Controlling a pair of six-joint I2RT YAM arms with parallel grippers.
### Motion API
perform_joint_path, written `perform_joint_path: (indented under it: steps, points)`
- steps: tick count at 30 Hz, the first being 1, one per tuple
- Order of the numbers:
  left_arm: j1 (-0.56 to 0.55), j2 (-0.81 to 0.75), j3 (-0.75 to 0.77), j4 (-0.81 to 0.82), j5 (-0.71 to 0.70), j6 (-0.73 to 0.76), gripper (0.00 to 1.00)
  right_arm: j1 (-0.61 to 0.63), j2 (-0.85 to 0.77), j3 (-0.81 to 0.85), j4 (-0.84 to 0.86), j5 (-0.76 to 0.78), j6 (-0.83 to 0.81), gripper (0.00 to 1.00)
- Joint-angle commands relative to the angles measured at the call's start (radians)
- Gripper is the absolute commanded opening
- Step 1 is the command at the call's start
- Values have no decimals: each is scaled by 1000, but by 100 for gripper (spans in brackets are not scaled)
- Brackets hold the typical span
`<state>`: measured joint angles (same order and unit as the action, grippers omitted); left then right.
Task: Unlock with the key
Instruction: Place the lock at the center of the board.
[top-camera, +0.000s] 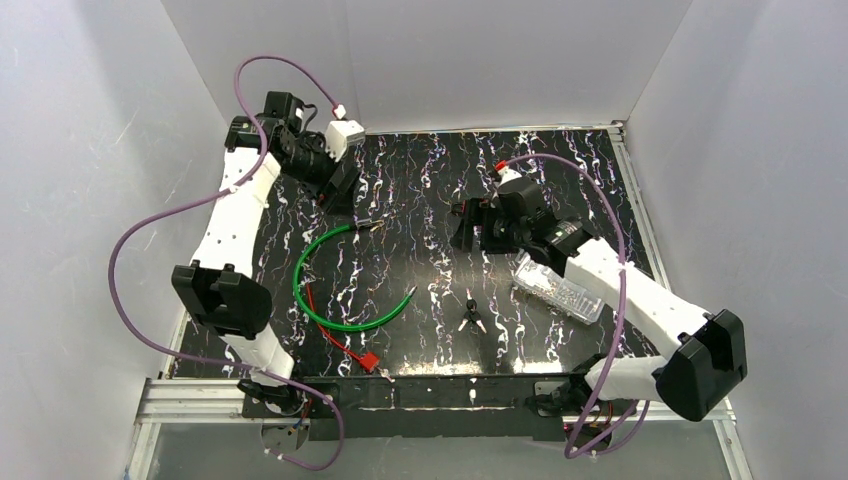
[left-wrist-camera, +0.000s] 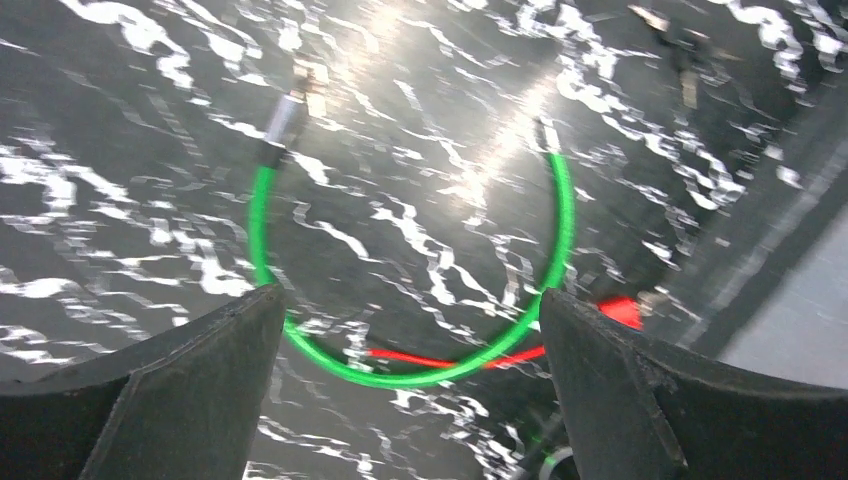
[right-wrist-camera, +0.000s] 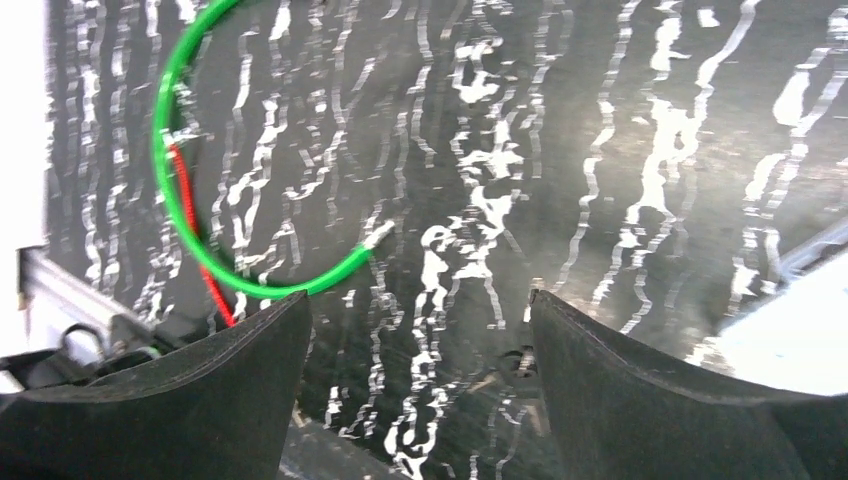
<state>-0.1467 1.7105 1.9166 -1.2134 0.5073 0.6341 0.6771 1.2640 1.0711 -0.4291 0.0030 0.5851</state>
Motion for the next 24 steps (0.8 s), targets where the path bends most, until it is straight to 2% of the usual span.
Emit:
perform_joint_path:
  steps: [1,4,7,9,11,13,16,24]
  points:
    - [4,-30,-77,-178,135,-21,98,-90,39,67,-80,100,-95,87]
    - [4,-94,-165,-87,117,-60,98,-148,144,167,-121,101,-153,87]
    - [3,-119,-194,-81,108,-79,98,-154,226,231,-195,79,-172,77]
    - [3,-127,-212,-84,100,-97,98,-134,218,178,-174,54,-161,73]
    - [2,-145,-251,-63,88,-115,98,-121,194,102,-111,93,-152,75]
    - [-1,-164,-295,-25,69,-137,98,-144,201,96,-68,98,-151,77]
    - [-7,-181,-338,-13,66,-145,98,-197,307,234,-74,56,-156,77]
    - [-21,-209,-369,-27,53,-123,98,-245,698,738,-162,81,-203,82]
